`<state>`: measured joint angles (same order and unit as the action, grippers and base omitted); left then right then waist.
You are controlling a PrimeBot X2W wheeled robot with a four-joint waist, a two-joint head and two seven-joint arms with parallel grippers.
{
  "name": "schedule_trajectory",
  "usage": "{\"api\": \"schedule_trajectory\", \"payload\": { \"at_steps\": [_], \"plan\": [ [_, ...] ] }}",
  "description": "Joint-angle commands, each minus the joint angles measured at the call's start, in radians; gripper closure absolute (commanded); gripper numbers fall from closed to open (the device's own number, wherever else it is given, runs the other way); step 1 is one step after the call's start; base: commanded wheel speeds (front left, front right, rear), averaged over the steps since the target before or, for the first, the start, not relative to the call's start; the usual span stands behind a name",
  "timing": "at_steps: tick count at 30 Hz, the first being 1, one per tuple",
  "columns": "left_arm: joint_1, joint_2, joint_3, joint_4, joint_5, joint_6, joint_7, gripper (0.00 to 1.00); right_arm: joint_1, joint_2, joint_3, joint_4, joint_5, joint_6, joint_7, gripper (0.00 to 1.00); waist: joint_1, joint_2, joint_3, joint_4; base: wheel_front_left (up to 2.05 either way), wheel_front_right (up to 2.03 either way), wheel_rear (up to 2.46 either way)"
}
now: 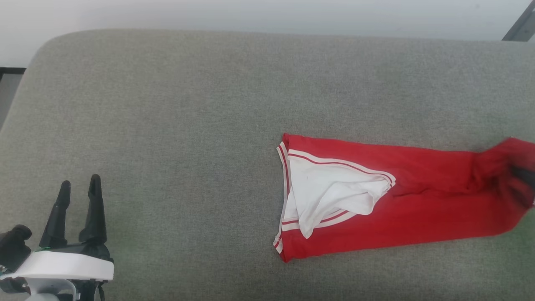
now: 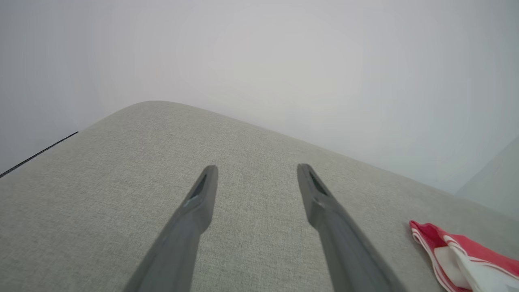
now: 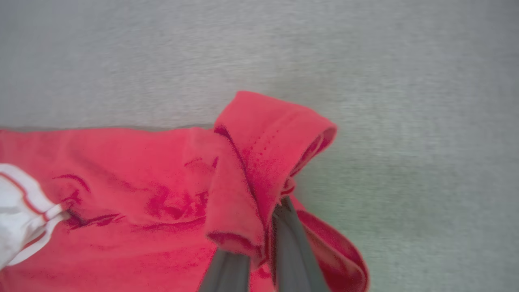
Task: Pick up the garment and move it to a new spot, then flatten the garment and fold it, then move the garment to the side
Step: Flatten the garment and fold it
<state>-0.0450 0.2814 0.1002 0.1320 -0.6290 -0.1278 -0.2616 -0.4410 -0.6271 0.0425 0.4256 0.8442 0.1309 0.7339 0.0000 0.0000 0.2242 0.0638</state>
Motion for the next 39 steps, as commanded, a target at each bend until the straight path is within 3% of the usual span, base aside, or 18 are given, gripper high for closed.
{"api": "schedule_trajectory", "payload": {
  "at_steps": [1,11,16,26,27,28,29,39],
  "plan": [
    [-0.003,0.000,-0.003,0.000,-0.005,-0.002,-0.004,0.00,0.016,0.006,0.012,-0.031,0.002,0.000,0.010,1.00,0.0000,0.0000,-0.007,0.003,0.00,0.00,0.00],
    [-0.007,-0.003,-0.052,0.016,-0.018,-0.002,-0.004,0.00,0.050,0.143,0.139,-0.279,-0.004,0.000,0.079,1.00,0.0000,0.0000,-0.052,0.065,0.00,0.00,0.00],
    [-0.026,0.003,-0.090,0.027,-0.025,-0.002,-0.004,0.00,0.028,0.214,0.209,-0.289,-0.020,0.000,0.103,1.00,0.0000,0.0000,-0.069,0.113,0.00,0.00,0.00],
    [-0.046,0.006,-0.138,0.047,-0.037,-0.002,-0.004,0.00,-0.023,0.279,0.284,-0.195,-0.064,0.000,0.069,1.00,0.0000,0.0000,-0.081,0.179,0.00,0.00,0.00],
    [-0.046,0.006,-0.140,0.048,-0.038,-0.002,-0.004,0.00,-0.027,0.284,0.292,-0.184,-0.064,0.000,0.066,0.79,0.0000,0.0000,-0.082,0.182,0.00,0.00,0.00],
    [-0.046,0.007,-0.141,0.050,-0.039,-0.002,-0.004,0.00,-0.032,0.288,0.299,-0.176,-0.061,0.000,0.062,0.34,0.0000,0.0000,-0.082,0.184,0.00,0.00,0.00],
    [-0.047,0.008,-0.140,0.050,-0.041,-0.002,-0.004,0.00,-0.037,0.292,0.300,-0.172,-0.053,0.000,0.058,0.00,0.0000,0.0000,-0.083,0.186,0.00,0.00,0.00],
    [-0.020,0.017,-0.100,0.036,-0.051,-0.002,-0.004,0.00,-0.053,0.256,0.307,-0.235,-0.008,0.000,0.041,0.00,0.0000,0.0000,-0.098,0.133,0.00,0.00,0.00]
  ]
}}
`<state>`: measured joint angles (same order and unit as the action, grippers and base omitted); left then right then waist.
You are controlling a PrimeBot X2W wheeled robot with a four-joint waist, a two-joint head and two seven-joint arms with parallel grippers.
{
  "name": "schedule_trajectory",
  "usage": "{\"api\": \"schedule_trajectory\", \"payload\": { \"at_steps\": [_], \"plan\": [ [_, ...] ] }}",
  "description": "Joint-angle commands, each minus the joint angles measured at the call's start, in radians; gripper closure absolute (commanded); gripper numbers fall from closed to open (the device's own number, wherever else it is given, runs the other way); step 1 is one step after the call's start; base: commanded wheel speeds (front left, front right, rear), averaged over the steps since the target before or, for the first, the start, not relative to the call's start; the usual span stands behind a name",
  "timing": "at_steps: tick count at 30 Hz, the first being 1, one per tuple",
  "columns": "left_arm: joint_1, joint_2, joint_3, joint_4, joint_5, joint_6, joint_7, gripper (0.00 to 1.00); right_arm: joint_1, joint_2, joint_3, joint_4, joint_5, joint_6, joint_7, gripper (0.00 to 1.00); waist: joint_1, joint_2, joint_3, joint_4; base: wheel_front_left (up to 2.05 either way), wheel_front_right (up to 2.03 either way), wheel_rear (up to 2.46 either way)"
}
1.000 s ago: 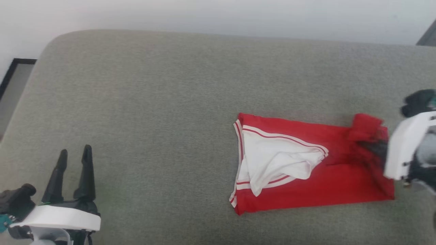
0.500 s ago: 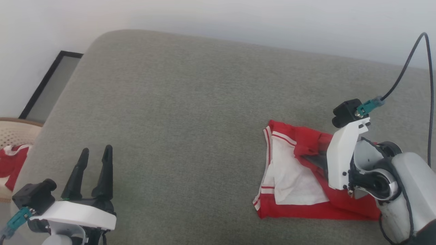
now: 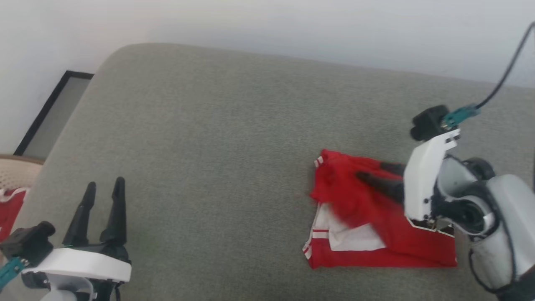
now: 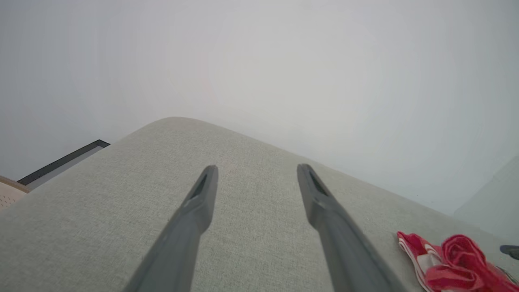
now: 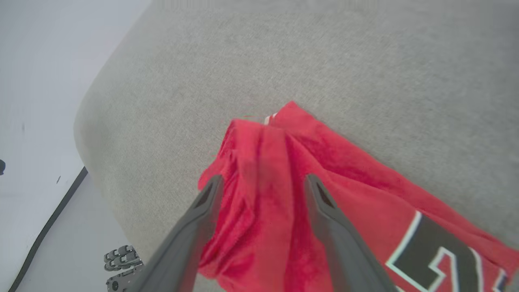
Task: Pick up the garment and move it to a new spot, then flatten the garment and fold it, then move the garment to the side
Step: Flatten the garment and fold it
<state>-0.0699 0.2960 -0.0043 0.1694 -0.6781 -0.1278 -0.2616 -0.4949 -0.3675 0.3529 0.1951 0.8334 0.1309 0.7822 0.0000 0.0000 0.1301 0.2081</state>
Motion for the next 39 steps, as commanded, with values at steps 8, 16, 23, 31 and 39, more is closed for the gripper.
{"api": "schedule_trajectory", "payload": {
  "at_steps": [8,16,23,31,39],
  "plan": [
    [0.026,0.016,0.043,-0.023,-0.009,-0.002,-0.004,0.00,0.033,-0.055,-0.090,-0.063,-0.027,0.000,-0.087,0.00,0.0000,0.0000,-0.012,-0.091,0.00,0.00,0.00],
    [0.051,0.032,0.084,-0.022,0.005,-0.002,-0.004,0.00,0.097,-0.060,-0.185,-0.039,-0.058,0.000,-0.259,0.00,0.0000,0.0000,-0.033,-0.179,0.00,0.00,0.00],
    [0.069,0.046,0.102,-0.018,0.014,-0.002,-0.004,0.00,0.150,-0.076,-0.218,-0.009,-0.112,0.000,-0.428,0.00,0.0000,0.0000,-0.050,-0.232,0.00,0.00,0.00],
    [0.094,0.063,0.111,-0.013,0.029,-0.002,-0.004,0.00,0.220,-0.094,-0.218,0.052,-0.181,0.000,-0.660,0.00,0.0000,0.0000,-0.087,-0.264,0.00,0.00,0.00],
    [0.134,0.076,0.117,-0.009,0.055,-0.002,-0.004,0.00,0.270,-0.104,-0.204,0.116,-0.244,0.000,-0.865,0.00,0.0000,0.0000,-0.123,-0.267,0.00,0.00,0.00]
  ]
}}
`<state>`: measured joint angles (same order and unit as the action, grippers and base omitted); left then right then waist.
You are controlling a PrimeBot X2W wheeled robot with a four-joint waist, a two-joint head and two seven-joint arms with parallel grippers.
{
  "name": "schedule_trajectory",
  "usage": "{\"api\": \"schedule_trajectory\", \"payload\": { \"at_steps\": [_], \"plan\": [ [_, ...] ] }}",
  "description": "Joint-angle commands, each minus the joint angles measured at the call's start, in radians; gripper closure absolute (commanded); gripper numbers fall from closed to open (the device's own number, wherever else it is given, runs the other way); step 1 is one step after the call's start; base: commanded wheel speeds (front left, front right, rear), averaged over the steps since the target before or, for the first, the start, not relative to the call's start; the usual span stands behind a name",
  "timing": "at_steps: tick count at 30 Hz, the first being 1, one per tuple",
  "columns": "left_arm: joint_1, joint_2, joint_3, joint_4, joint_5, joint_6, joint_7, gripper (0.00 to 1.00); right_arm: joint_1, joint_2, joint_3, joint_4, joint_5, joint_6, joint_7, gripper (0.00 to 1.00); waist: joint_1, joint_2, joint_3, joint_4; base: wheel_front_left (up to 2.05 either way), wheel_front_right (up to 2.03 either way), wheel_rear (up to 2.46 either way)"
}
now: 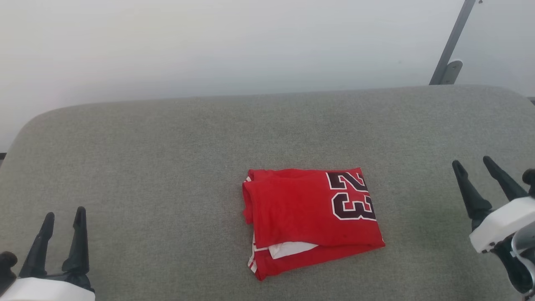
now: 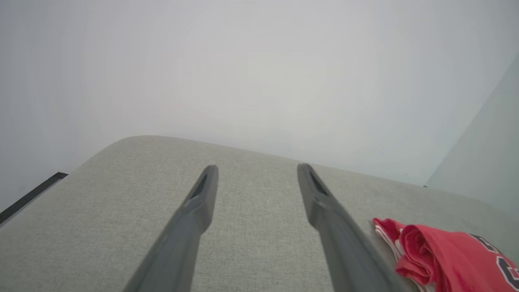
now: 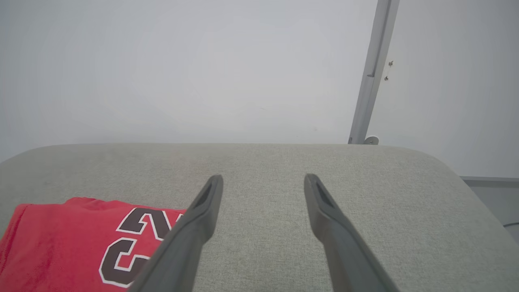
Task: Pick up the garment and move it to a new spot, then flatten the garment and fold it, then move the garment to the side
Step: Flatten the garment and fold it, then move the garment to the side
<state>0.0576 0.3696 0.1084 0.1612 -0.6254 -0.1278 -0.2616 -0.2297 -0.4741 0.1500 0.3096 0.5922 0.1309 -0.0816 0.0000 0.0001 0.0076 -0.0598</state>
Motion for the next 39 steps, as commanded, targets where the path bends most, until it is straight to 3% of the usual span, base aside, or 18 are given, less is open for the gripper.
{"api": "schedule_trajectory", "payload": {
  "at_steps": [1,20,31,39],
  "plan": [
    [0.011,0.003,0.006,-0.003,0.004,-0.002,-0.004,0.00,0.008,0.003,0.000,0.008,-0.005,0.000,-0.015,0.00,0.0000,-0.0001,-0.003,0.001,0.00,0.00,0.00],
    [0.039,0.026,-0.009,0.014,0.010,-0.002,-0.004,0.00,0.060,0.024,0.029,0.080,0.011,0.000,-0.108,0.00,0.0000,-0.0001,-0.040,0.016,0.00,0.00,0.00],
    [0.026,0.023,-0.019,0.004,0.020,-0.002,-0.004,0.00,0.057,0.030,0.043,0.073,0.011,0.000,-0.096,0.00,0.0000,-0.0001,-0.040,0.023,0.00,0.00,0.00],
    [0.014,0.012,-0.027,0.006,0.019,-0.002,-0.004,0.00,0.034,0.034,0.090,0.071,0.039,0.000,-0.020,0.00,0.0000,-0.0001,-0.033,0.050,0.00,0.00,0.00]
  ]
}}
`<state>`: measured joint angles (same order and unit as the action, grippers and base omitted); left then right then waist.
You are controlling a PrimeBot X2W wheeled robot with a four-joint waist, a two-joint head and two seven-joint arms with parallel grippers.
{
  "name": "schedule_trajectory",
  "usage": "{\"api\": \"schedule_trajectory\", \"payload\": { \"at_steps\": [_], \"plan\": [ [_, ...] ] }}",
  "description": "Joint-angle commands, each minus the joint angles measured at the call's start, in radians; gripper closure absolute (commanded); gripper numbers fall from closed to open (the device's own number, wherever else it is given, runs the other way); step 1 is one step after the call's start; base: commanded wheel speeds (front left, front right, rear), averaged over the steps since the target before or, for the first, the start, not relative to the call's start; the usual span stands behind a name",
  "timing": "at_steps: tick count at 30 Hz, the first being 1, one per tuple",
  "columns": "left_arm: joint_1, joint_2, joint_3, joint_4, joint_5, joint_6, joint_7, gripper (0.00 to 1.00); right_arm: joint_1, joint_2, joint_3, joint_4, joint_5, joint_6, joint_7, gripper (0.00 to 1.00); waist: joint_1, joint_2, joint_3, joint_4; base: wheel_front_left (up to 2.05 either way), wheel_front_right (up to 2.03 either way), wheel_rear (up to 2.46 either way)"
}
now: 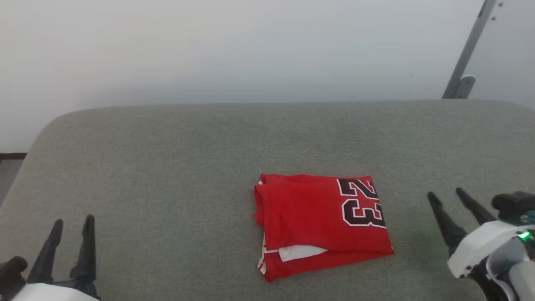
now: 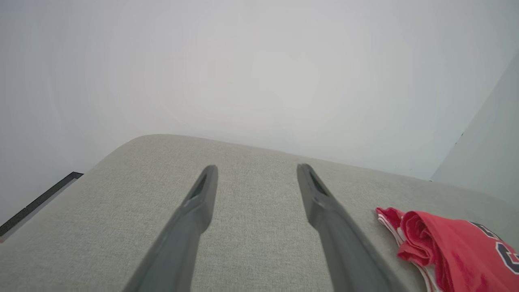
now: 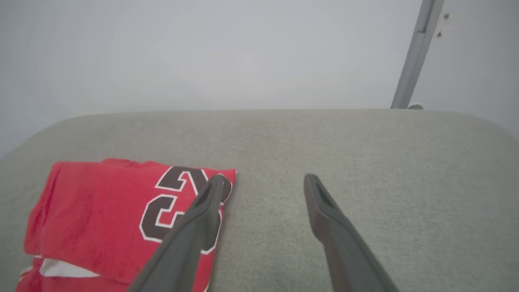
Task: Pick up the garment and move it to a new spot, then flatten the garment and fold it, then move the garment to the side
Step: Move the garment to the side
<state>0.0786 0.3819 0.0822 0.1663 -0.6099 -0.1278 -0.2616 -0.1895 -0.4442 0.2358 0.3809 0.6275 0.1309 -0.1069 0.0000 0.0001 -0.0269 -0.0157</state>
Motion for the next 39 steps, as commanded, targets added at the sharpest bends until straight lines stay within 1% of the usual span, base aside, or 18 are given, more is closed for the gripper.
{"api": "schedule_trajectory", "payload": {
  "at_steps": [1,4,10,19,24,28,31,32,33,34,35,39],
  "plan": [
    [-0.009,-0.003,-0.004,0.001,0.002,-0.002,-0.004,0.00,-0.012,0.007,0.014,0.002,0.013,0.000,0.026,0.00,0.0000,-0.0001,0.002,0.012,0.00,0.00,0.00],
    [-0.008,-0.010,-0.013,-0.003,-0.005,-0.002,-0.004,0.00,-0.032,-0.002,0.051,0.006,0.035,0.000,0.093,0.00,0.0000,-0.0001,0.007,0.032,0.00,0.00,0.00],
    [-0.021,-0.025,-0.048,-0.004,-0.010,-0.002,-0.004,0.00,-0.093,-0.027,0.115,0.032,0.085,-0.001,0.264,0.00,0.0000,-0.0001,0.029,0.083,0.00,0.00,0.00],
    [-0.057,-0.041,-0.095,0.006,-0.008,-0.002,-0.004,0.00,-0.204,-0.072,0.174,0.095,0.125,-0.001,0.576,0.00,0.0000,-0.0001,0.095,0.160,0.00,0.00,0.00],
    [-0.087,-0.055,-0.120,0.010,-0.006,-0.002,-0.004,0.00,-0.254,-0.090,0.182,0.121,0.171,-0.001,0.760,0.00,0.0000,-0.0001,0.140,0.197,0.00,0.00,0.00],
    [-0.110,-0.065,-0.135,0.015,-0.003,-0.002,-0.004,0.00,-0.278,-0.090,0.197,0.145,0.203,-0.001,0.919,0.00,0.0000,-0.0001,0.172,0.220,0.00,0.00,0.00],
    [-0.128,-0.074,-0.144,0.017,0.000,-0.002,-0.004,0.00,-0.281,-0.080,0.213,0.144,0.215,0.000,1.010,0.00,0.0000,-0.0001,0.192,0.232,0.00,0.00,0.00],
    [-0.132,-0.077,-0.147,0.017,0.001,-0.002,-0.004,0.00,-0.282,-0.080,0.215,0.140,0.219,0.000,1.023,0.25,0.0000,-0.0001,0.198,0.235,0.00,0.00,0.00],
    [-0.132,-0.077,-0.147,0.017,0.001,-0.002,-0.004,0.00,-0.282,-0.080,0.215,0.140,0.219,0.000,1.023,0.25,0.0000,-0.0001,0.198,0.235,0.00,0.00,0.00],
    [-0.136,-0.080,-0.149,0.018,0.002,-0.002,-0.004,0.00,-0.283,-0.080,0.214,0.133,0.224,0.000,1.033,0.64,0.0000,-0.0001,0.203,0.237,0.00,0.00,0.00],
    [-0.140,-0.084,-0.151,0.020,0.003,-0.002,-0.004,0.00,-0.284,-0.084,0.226,0.118,0.222,0.000,1.039,1.00,0.0000,-0.0001,0.207,0.239,0.00,0.00,0.00],
    [-0.152,-0.090,-0.151,0.021,0.002,-0.002,-0.004,0.00,-0.278,-0.109,0.208,0.095,0.231,-0.001,1.036,1.00,0.0000,-0.0001,0.221,0.239,0.00,0.00,0.00]
  ]
}}
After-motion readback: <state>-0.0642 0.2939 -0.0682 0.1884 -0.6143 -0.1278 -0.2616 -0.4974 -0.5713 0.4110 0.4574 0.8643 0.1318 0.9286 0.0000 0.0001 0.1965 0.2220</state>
